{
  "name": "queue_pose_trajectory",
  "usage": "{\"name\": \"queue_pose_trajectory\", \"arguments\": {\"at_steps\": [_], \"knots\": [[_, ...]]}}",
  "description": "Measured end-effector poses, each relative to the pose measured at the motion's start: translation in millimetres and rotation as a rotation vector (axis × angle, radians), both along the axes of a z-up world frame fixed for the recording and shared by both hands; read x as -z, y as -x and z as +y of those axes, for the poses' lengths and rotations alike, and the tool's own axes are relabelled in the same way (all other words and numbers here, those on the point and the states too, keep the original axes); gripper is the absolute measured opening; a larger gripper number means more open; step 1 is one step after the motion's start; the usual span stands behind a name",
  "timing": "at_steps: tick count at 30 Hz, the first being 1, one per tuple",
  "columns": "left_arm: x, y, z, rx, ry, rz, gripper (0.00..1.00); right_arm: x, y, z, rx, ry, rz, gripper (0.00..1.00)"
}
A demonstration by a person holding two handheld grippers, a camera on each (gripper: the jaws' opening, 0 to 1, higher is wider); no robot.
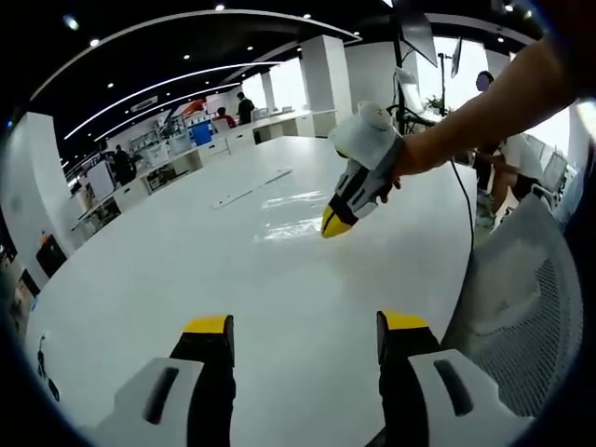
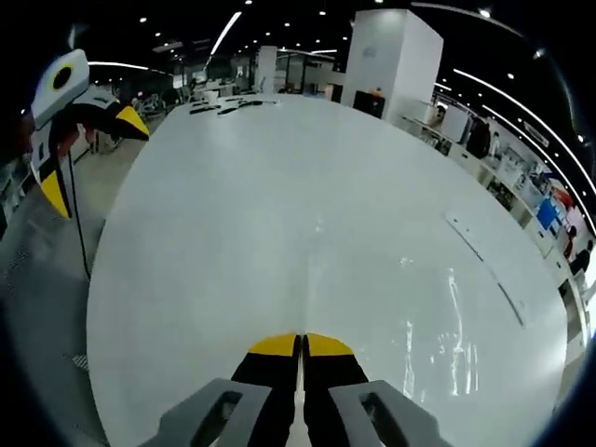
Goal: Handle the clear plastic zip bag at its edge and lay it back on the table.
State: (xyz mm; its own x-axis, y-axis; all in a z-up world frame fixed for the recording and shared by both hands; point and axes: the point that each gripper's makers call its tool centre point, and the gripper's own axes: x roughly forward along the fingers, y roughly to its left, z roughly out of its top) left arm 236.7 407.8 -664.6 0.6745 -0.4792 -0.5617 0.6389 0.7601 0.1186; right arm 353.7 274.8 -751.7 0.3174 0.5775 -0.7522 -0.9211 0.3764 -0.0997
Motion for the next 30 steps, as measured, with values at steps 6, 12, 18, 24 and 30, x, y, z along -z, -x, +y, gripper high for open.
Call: {"name": "queue_pose_trajectory", "arguments": {"at_steps": [6,12,18,24,30], "knots": [[3.8,2.6,-3.6,0.001,0.009,0.010,0.59,-3.2,7.4,-0.5,-0.049,0.024,-0.013,0.00],[12.2,6.4,-2.2,0.003,0.004,0.024,0.59,-9.5,18.2,1.0,-0.116,0.040,-0.033,0.00],[16.0,7.0,-3.9,0.016,-0.006,0.028,0.59,-19.5,26.0,3.9,-0.163,0.040,-0.049,0.00],[11.1,3.9,-9.1,0.034,-0.014,0.018,0.58,-27.1,30.4,5.6,-0.203,0.037,-0.059,0.00],[9.8,-0.9,-11.3,0.051,-0.022,0.011,0.58,-36.5,35.9,6.9,-0.225,0.027,-0.069,0.00]]}}
